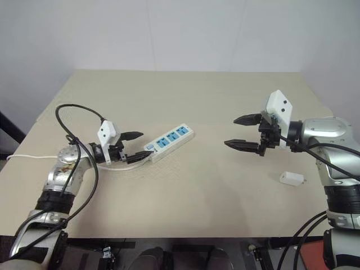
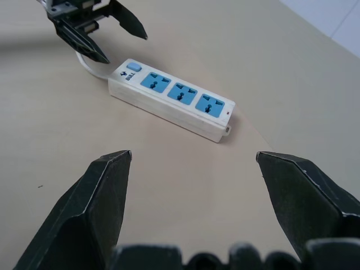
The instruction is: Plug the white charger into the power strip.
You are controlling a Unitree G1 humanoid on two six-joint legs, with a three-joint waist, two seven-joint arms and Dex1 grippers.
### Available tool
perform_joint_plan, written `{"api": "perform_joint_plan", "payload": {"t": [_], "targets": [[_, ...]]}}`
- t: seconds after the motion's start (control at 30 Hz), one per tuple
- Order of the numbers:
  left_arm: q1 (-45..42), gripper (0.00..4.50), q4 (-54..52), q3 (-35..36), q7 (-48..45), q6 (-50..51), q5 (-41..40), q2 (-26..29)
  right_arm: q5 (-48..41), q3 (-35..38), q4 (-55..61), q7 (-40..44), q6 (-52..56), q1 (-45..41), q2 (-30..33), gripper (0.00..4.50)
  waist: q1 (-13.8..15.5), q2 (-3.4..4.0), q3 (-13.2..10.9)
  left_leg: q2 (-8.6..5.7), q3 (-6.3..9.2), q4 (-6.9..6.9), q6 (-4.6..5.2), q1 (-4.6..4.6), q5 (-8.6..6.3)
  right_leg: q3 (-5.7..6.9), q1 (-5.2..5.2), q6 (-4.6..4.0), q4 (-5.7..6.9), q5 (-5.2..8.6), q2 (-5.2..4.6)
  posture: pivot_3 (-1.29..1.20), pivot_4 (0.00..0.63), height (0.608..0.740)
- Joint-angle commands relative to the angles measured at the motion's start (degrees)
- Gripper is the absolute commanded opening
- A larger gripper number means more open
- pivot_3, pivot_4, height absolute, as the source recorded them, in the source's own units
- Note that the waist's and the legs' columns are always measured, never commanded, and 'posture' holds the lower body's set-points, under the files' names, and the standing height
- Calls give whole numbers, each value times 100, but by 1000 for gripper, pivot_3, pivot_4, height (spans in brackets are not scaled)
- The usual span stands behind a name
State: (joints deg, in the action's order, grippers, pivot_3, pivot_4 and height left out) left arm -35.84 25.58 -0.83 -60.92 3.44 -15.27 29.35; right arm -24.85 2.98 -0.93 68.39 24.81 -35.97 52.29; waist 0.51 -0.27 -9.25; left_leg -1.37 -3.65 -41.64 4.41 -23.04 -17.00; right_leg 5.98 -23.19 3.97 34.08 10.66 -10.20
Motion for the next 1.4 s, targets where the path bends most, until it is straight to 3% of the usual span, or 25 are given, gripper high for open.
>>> {"api": "perform_joint_plan", "payload": {"t": [0.03,0.43,0.8,0.97,1.4], "targets": [[-197,4488,296,-99,33,-414,217,-148,-35,222,65,45,-117,-102,92,4205,5,0,0,0,0,-1,0,0,0,0,1,1,0,0,-1,0,150,740],[-257,4488,1322,-108,530,-1340,707,-569,-200,423,270,8,1,124,148,4205,8,-1,-1,3,1,-5,0,-1,0,0,-1,-2,1,-5,-1,0,150,740],[121,4488,1220,-45,595,-1379,623,-671,-214,507,359,7,42,220,212,4205,-3,-1,-1,5,2,-5,0,0,0,-2,-3,-2,1,-7,-2,0,150,740],[182,3338,1189,0,504,-1308,507,-755,-245,539,401,24,93,212,284,4205,4,0,0,6,1,-5,0,0,-1,-2,-3,-3,0,-7,-2,0,150,740],[0,3281,1030,-34,-156,-1011,303,-705,-243,614,459,-28,186,275,373,4205,16,-1,0,6,2,-5,0,-2,-1,-2,-4,-3,0,-8,-3,0,150,740]]}}
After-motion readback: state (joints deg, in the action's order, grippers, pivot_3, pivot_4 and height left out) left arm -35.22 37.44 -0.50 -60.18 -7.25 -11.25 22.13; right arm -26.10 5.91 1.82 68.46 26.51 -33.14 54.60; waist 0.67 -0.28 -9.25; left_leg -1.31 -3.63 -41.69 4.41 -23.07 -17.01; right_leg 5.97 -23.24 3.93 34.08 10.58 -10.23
